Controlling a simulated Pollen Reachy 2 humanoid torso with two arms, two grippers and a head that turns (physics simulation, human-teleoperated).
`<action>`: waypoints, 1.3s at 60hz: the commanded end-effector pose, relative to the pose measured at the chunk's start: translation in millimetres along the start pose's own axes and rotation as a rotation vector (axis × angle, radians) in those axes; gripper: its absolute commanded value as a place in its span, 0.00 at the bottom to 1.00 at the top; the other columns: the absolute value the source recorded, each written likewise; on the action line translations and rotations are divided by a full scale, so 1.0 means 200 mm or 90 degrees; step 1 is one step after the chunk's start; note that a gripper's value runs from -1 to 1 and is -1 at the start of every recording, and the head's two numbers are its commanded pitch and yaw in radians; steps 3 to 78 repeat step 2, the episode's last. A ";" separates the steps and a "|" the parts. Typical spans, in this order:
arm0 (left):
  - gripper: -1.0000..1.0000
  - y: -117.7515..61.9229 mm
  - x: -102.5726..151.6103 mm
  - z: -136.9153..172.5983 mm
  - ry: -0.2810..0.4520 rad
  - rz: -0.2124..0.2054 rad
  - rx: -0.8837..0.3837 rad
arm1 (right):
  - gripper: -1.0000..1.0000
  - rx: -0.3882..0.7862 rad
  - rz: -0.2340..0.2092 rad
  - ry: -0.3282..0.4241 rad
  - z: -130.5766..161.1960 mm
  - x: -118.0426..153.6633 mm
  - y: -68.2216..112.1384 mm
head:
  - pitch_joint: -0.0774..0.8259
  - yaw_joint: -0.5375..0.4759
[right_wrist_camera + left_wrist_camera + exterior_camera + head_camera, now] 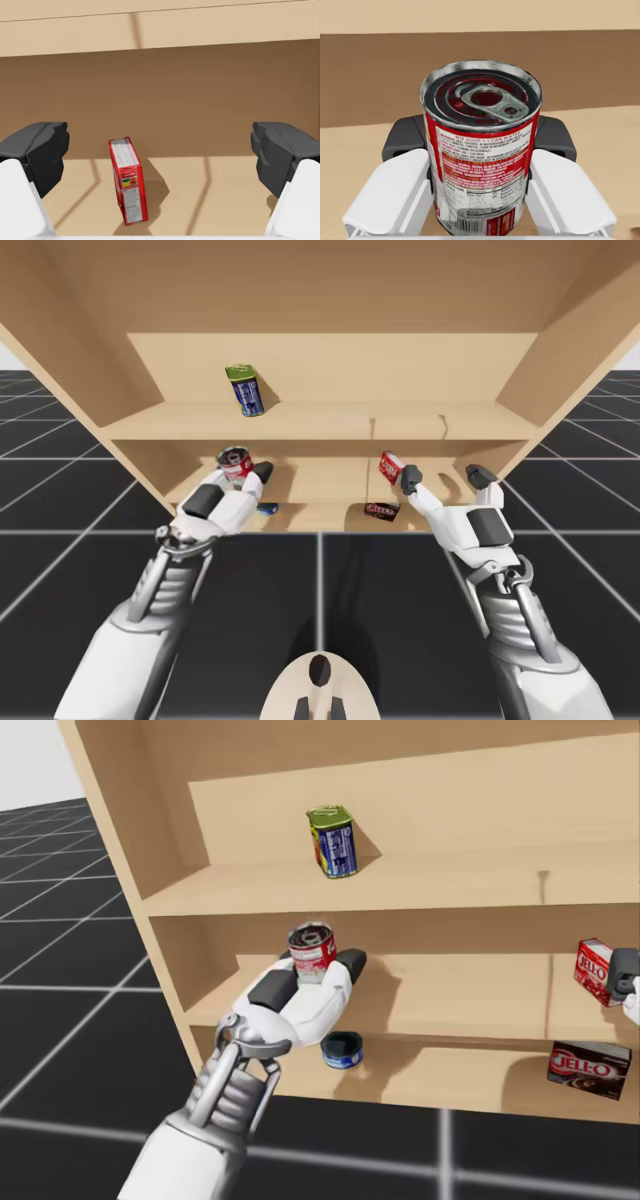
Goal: Find the tomato soup can on the shelf and bring it to me.
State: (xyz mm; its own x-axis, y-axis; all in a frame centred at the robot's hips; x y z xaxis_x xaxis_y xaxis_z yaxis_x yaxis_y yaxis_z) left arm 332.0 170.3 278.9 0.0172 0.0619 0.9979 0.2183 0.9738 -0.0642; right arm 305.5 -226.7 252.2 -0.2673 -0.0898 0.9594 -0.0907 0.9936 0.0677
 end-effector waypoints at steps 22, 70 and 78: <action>1.00 -0.03 0.07 0.21 -0.023 0.000 -0.029 | 0.00 -0.004 -0.012 0.002 0.00 -0.01 0.01 | 0.52 0.79; 1.00 -0.03 0.07 0.21 -0.023 0.000 -0.029 | 0.00 -0.004 -0.012 0.002 0.00 -0.01 0.01 | 0.52 0.79; 1.00 -0.03 0.07 0.21 -0.023 0.000 -0.029 | 0.00 -0.004 -0.012 0.002 0.00 -0.01 0.01 | 0.52 0.79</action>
